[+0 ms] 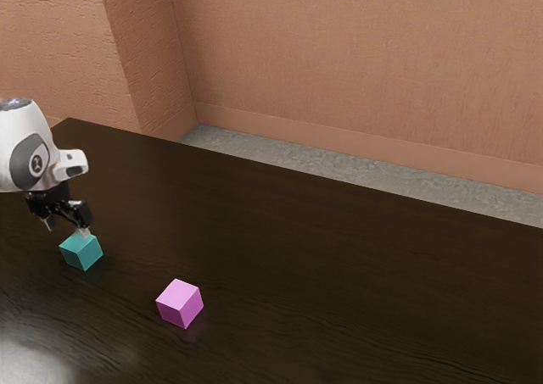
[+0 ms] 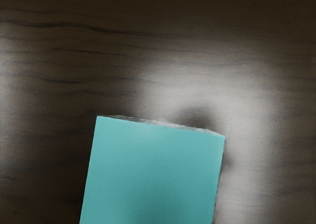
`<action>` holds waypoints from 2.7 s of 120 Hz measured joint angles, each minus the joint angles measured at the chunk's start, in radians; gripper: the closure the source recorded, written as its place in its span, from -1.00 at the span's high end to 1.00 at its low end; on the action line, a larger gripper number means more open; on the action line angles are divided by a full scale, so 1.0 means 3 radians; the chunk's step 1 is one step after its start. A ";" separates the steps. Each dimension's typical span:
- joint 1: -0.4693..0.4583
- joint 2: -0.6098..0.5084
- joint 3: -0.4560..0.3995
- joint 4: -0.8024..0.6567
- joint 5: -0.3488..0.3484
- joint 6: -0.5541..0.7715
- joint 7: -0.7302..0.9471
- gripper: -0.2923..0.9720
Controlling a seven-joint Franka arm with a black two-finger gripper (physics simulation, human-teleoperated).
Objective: Pick up the blue block with one arm, and put the blue block on the pink block with one arm
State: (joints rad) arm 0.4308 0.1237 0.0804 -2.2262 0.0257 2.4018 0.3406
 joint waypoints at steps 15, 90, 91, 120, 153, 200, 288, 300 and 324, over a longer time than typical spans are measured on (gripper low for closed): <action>0.0024 0.0048 0.0002 -0.0001 -0.0088 0.0141 0.0150 0.54; 0.0037 0.0148 -0.0004 -0.0248 -0.0226 0.0493 0.0589 0.54; 0.0037 0.0149 -0.0004 -0.0249 -0.0226 0.0496 0.0593 0.54; 0.0041 0.0254 -0.0004 -0.0234 -0.0258 0.0613 0.0677 0.54; 0.0042 0.0379 -0.0008 -0.0216 -0.0308 0.0739 0.0740 0.54; 0.0037 0.0408 -0.0022 -0.0206 -0.0378 0.0806 0.0783 0.30; -0.0624 -0.0735 -0.0331 -0.0920 -0.0324 0.0699 0.0060 0.03; -0.0759 -0.0854 -0.0382 -0.1017 -0.0320 0.0691 -0.0145 0.03; -0.0958 -0.1265 -0.0454 -0.1326 -0.0247 0.0677 -0.0612 0.03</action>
State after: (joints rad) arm 0.1433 -0.2557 -0.0559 -2.6241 -0.0484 2.6049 0.1569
